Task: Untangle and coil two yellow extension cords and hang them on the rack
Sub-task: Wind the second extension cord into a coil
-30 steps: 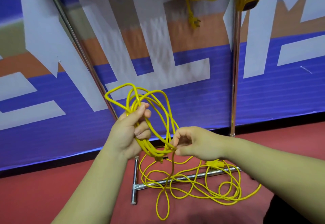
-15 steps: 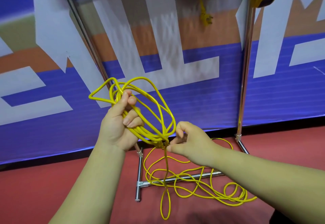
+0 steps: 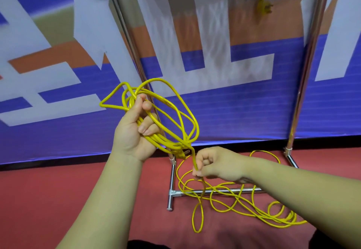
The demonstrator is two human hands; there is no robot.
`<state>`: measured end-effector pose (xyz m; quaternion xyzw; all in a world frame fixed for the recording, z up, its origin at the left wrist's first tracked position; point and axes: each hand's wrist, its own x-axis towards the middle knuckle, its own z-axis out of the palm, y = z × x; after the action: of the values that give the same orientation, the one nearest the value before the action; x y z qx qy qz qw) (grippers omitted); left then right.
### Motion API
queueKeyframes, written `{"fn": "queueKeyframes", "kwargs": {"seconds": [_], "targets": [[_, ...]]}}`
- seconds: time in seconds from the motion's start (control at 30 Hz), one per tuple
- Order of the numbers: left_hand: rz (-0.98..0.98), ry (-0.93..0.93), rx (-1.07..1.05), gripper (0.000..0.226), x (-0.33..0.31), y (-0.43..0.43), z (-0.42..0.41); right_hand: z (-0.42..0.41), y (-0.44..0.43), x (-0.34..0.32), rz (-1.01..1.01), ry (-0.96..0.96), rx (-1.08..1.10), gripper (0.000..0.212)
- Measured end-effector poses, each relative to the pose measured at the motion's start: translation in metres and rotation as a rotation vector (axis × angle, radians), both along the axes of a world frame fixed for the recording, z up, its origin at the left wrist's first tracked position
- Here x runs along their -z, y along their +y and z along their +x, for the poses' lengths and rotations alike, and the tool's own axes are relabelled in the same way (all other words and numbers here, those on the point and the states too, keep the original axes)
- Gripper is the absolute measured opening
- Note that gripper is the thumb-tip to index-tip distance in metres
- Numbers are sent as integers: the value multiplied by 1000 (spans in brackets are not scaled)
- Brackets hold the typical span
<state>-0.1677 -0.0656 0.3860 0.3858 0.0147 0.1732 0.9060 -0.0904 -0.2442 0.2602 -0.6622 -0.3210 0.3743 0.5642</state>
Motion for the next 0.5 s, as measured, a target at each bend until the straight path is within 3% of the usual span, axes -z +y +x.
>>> {"fn": "queueKeyframes", "kwargs": {"seconds": [0.07, 0.2, 0.33, 0.4, 0.5], "targets": [[47, 17, -18, 21, 14, 19, 5, 6, -2, -6, 35, 54, 66, 22], [226, 231, -150, 16, 41, 35, 13, 16, -12, -23, 79, 144, 215, 20], [388, 558, -172, 28, 67, 40, 23, 24, -22, -37, 190, 225, 465, 16], [493, 718, -139, 30, 79, 39, 26, 31, -27, -38, 211, 222, 647, 13], [561, 818, -25, 31, 89, 37, 26, 45, -35, -25, 105, 171, 871, 13]]}}
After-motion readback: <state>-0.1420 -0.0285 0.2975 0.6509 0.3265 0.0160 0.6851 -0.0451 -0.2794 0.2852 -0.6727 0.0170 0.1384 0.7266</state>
